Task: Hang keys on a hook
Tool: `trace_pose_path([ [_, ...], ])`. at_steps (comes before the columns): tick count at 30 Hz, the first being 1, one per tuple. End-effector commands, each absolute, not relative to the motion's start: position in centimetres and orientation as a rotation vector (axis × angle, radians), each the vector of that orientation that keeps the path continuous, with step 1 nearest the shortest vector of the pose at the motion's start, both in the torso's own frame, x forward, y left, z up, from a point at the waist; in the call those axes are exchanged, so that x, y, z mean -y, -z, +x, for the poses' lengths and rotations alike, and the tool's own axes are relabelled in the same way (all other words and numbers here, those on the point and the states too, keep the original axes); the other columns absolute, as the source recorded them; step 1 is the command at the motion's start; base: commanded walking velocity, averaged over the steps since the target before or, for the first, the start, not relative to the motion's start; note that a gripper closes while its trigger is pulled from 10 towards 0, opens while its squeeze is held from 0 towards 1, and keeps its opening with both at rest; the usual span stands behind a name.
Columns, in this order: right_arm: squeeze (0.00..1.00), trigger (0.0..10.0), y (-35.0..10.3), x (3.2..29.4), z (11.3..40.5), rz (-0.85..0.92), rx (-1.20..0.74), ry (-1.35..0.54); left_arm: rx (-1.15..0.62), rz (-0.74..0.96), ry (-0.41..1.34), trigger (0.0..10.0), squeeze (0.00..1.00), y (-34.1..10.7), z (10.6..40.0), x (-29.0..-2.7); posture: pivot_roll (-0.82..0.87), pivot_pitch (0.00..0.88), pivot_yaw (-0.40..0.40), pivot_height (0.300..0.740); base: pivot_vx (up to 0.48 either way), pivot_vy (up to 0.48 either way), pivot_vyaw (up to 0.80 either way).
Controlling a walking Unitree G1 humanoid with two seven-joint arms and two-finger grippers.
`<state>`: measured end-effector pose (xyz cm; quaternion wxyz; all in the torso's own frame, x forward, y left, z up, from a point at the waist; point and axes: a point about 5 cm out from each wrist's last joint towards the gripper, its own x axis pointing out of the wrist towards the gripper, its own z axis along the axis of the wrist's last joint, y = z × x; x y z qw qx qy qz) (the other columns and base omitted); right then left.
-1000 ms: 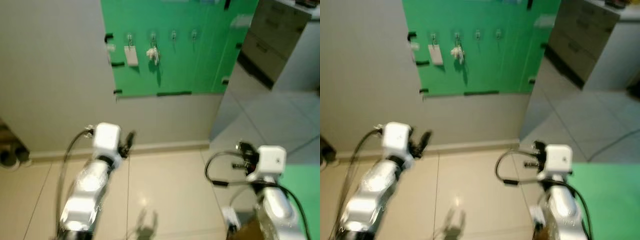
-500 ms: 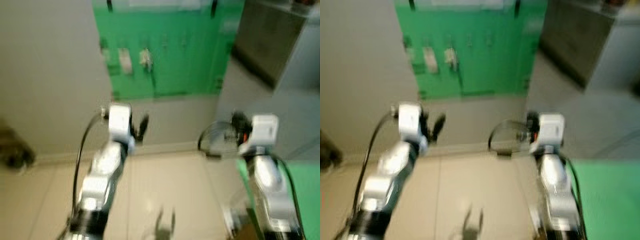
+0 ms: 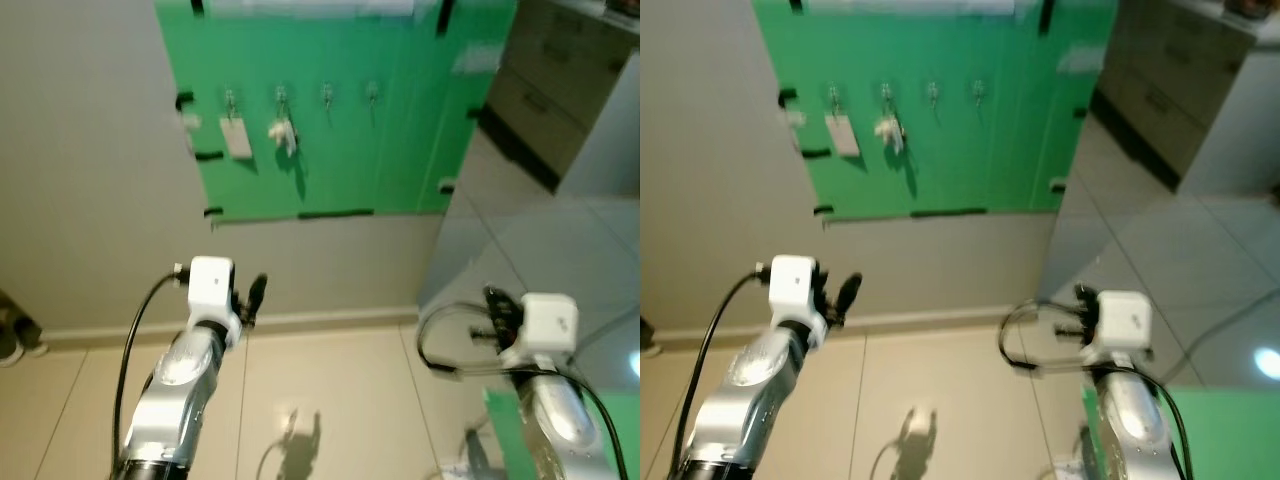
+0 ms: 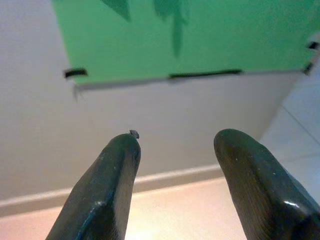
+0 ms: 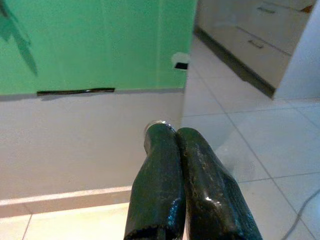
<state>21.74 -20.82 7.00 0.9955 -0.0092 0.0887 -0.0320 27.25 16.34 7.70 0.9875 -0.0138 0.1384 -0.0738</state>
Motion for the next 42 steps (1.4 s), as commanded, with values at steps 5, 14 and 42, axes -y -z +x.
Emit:
trace_pose_path([
  [5,0.00,0.0,-9.3,18.6,24.0,-0.001,-0.075,-0.017,-0.189,0.001,0.185,10.0,0.00,-9.8,28.6,-15.5,-0.04,0.000,0.029,0.740,0.480,0.000,0.00],
  [14,0.00,0.0,-10.0,18.3,24.3,0.001,-0.062,-0.056,-0.190,-0.012,0.183,10.0,0.00,-9.8,28.3,-15.5,-0.04,0.000,0.020,0.740,0.480,0.000,0.00],
  [42,0.00,0.0,-20.6,13.5,27.3,-0.018,0.077,-0.815,-0.014,-0.014,0.259,10.0,0.00,-13.4,27.1,-12.4,0.02,0.005,-0.046,0.740,0.240,0.000,0.00],
])
